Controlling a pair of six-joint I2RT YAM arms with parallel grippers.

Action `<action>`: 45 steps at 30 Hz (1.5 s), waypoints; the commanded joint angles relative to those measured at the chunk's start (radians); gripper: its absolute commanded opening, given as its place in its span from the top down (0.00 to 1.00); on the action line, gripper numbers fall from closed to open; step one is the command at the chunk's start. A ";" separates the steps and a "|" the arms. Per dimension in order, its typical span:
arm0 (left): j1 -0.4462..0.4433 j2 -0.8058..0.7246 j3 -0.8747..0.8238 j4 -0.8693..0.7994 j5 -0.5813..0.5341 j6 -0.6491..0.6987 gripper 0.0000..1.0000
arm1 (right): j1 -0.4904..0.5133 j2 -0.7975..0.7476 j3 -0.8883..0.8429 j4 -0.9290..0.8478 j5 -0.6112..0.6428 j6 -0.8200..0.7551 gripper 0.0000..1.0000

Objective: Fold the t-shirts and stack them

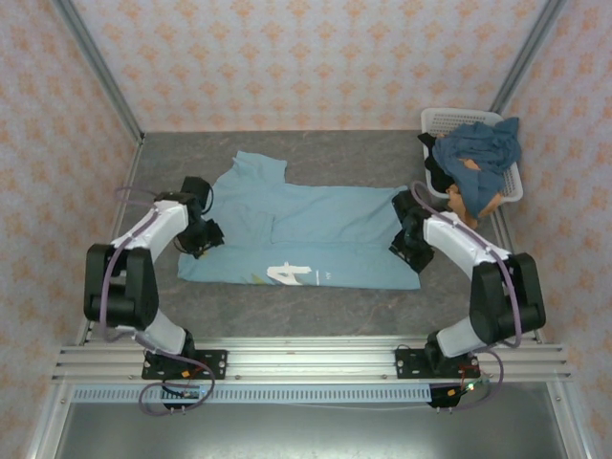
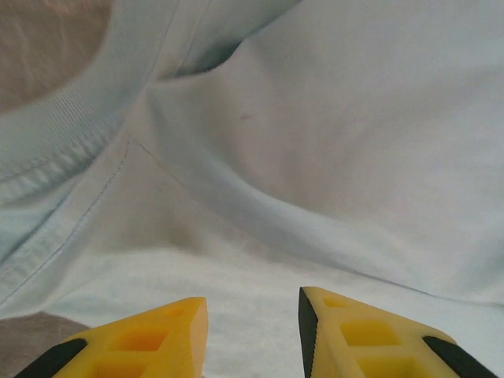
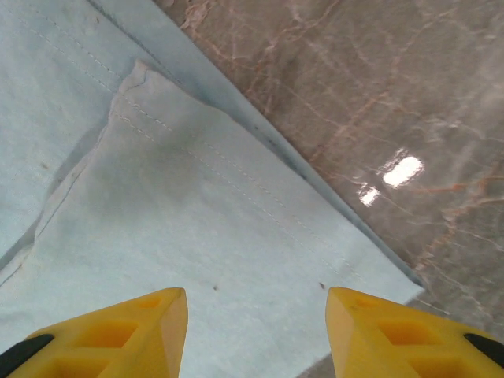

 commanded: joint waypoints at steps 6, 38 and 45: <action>0.088 0.119 -0.093 0.057 -0.061 -0.076 0.68 | 0.055 0.170 0.063 0.013 -0.018 -0.003 0.50; 0.070 0.103 0.373 0.028 0.015 -0.102 0.61 | 0.054 0.029 0.255 0.030 0.132 -0.090 0.47; 0.078 0.542 0.856 0.101 0.117 -0.068 0.61 | 0.011 0.196 0.444 0.085 0.093 -0.199 0.48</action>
